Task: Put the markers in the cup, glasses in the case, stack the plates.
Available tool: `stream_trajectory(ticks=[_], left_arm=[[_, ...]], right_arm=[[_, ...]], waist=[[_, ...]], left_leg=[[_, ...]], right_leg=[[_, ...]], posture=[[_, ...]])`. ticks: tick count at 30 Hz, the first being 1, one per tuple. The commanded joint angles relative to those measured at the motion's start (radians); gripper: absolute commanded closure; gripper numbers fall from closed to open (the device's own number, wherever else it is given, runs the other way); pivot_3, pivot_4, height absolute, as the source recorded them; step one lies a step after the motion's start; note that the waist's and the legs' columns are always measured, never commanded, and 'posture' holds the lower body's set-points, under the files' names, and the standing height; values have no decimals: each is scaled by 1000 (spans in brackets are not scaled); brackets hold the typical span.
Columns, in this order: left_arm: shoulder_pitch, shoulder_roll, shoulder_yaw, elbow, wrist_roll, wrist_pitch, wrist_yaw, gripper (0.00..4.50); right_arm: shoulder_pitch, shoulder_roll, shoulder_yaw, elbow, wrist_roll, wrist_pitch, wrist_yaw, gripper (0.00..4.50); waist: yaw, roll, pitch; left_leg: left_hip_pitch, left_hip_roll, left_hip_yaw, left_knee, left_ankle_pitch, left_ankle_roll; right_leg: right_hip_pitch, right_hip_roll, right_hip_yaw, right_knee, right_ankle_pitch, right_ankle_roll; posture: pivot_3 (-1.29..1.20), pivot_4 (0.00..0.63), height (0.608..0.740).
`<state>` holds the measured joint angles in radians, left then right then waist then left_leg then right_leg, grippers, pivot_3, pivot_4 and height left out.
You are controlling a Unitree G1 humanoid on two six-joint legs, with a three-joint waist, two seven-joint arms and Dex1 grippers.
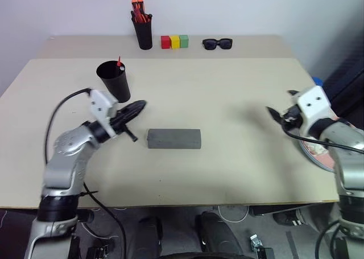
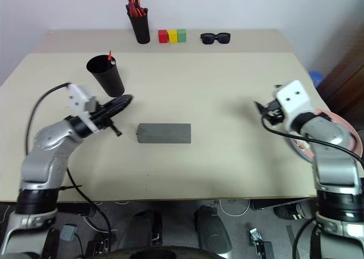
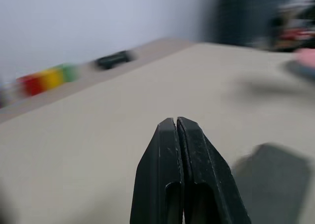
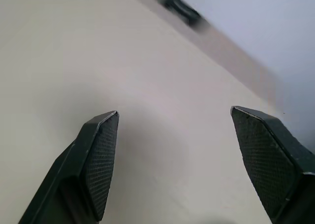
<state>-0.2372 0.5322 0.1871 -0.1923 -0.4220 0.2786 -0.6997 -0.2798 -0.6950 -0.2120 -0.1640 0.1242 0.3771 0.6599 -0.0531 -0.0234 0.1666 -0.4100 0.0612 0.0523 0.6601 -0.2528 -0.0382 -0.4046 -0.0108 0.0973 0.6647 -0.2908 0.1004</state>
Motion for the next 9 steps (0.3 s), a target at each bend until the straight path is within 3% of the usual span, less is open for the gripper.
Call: stream_trajectory(ticks=[1,9], left_arm=[[123,42,89,-97,34,-2,51,4500],[241,19,109,-206,46,15,155,4500]], right_arm=[[-52,29,53,36,48,-39,61,807],[-166,66,155,239,37,-151,127,807]], waist=[[5,0,0],[19,-2,1]], left_leg=[[0,0,0,0,0,0],[0,0,3,2,-1,1]], right_leg=[[0,-1,0,-1,0,0],[0,-2,1,-1,-2,-4]], posture=[[0,150,732],[0,150,732]])
